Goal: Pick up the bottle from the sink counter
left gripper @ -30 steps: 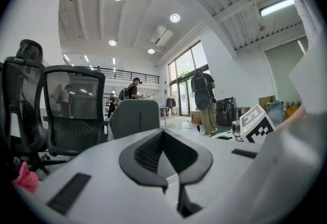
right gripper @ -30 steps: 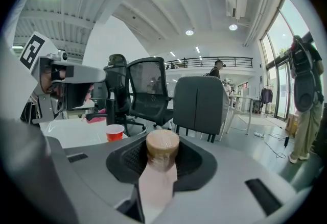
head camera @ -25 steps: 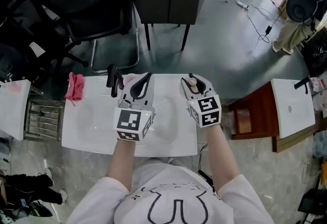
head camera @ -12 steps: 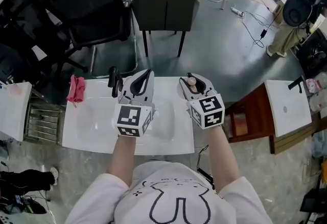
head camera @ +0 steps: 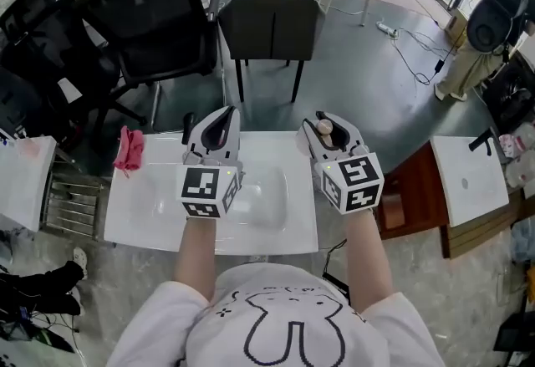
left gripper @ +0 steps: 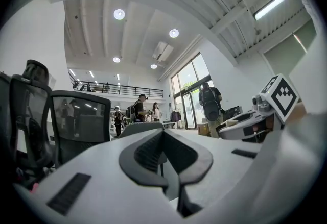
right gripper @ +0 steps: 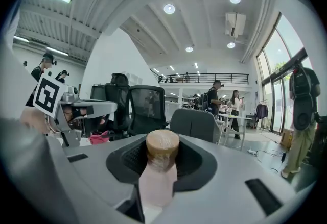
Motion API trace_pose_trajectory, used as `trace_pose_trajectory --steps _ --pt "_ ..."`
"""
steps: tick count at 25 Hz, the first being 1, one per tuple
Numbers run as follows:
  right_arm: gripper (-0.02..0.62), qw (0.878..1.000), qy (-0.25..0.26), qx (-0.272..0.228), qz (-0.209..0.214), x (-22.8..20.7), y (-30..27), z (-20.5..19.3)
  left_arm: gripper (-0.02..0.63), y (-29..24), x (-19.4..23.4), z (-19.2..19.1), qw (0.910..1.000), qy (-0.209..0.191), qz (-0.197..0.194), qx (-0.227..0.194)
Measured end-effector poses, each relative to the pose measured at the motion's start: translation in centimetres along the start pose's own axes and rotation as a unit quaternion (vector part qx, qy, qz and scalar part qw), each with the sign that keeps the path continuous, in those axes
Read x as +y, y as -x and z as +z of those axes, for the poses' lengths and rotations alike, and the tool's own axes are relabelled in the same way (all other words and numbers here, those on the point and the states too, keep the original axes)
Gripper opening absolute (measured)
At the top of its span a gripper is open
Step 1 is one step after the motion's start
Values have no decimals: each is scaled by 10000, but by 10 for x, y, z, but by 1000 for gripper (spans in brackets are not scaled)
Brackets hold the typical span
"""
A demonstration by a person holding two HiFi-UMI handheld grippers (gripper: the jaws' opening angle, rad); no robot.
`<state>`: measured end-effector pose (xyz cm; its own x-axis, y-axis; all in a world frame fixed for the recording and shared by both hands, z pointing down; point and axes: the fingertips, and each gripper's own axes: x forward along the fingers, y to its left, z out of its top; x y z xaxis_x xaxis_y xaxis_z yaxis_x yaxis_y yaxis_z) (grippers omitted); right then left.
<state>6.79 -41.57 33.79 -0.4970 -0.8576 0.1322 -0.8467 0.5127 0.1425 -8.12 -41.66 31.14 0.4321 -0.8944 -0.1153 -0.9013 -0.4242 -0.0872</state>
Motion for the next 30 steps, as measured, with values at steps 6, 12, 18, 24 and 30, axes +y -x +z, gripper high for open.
trace_pose_trajectory --steps 6,12,18,24,30 --pt "135 9994 77 -307 -106 -5 19 33 9 6 9 21 9997 -119 108 -199" --pt "135 9987 119 -456 -205 -12 29 47 9 14 21 45 9982 -395 265 -376" --pt "135 9980 104 -591 -215 -14 27 56 9 24 41 65 9954 -674 502 -469" --pt "135 9969 79 -722 -300 -11 29 65 9 40 61 74 9927 -851 705 -492" --pt "135 9963 129 -757 -381 -11 27 67 9 56 81 74 9907 -890 941 -426"
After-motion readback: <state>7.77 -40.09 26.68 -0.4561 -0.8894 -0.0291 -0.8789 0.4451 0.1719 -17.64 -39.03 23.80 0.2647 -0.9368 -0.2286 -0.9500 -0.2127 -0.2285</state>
